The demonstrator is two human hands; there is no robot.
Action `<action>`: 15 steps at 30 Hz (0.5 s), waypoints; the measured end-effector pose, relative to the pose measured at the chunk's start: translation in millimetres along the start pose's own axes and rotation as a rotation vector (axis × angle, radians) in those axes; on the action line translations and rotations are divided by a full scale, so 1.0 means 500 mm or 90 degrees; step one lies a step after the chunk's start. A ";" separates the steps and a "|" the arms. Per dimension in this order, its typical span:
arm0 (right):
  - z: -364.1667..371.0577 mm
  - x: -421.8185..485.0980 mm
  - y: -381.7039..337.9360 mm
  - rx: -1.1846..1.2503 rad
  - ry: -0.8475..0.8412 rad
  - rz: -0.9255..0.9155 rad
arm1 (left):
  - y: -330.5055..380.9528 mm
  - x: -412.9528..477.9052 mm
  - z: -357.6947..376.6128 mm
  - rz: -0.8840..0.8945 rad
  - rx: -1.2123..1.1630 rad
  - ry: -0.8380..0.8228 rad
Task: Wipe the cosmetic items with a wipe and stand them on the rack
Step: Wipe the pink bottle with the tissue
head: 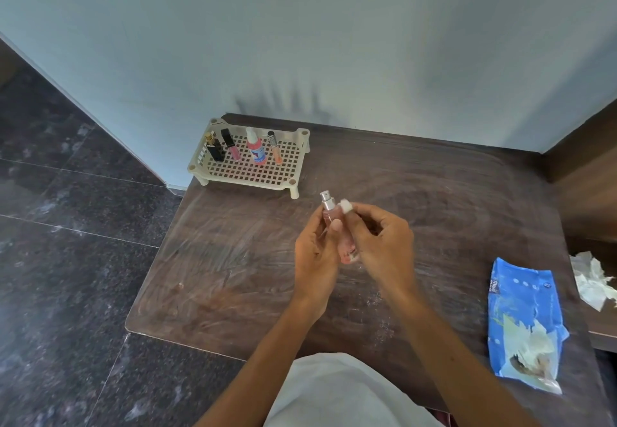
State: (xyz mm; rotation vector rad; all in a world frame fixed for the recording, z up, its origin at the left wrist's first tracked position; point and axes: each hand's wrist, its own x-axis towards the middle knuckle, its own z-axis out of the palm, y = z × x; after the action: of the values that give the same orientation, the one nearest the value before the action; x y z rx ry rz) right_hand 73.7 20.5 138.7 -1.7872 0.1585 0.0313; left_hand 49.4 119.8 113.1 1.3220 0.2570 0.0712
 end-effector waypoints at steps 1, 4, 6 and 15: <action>-0.006 -0.012 0.012 -0.015 -0.019 0.008 | 0.001 0.003 -0.004 -0.004 0.007 0.009; -0.018 -0.047 0.049 -0.070 -0.074 0.056 | -0.004 0.011 -0.016 -0.025 0.031 0.021; -0.016 -0.052 0.054 -0.064 -0.065 0.067 | -0.010 0.012 -0.018 -0.036 0.052 0.006; -0.018 0.018 -0.011 0.004 0.010 0.026 | -0.005 0.017 -0.003 -0.032 0.072 -0.090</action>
State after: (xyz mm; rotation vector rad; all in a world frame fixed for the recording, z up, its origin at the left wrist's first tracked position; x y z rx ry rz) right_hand 82.7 12.3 145.2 -1.7777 0.2060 0.0460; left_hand 57.3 122.1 109.1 1.4254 0.1755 -0.0801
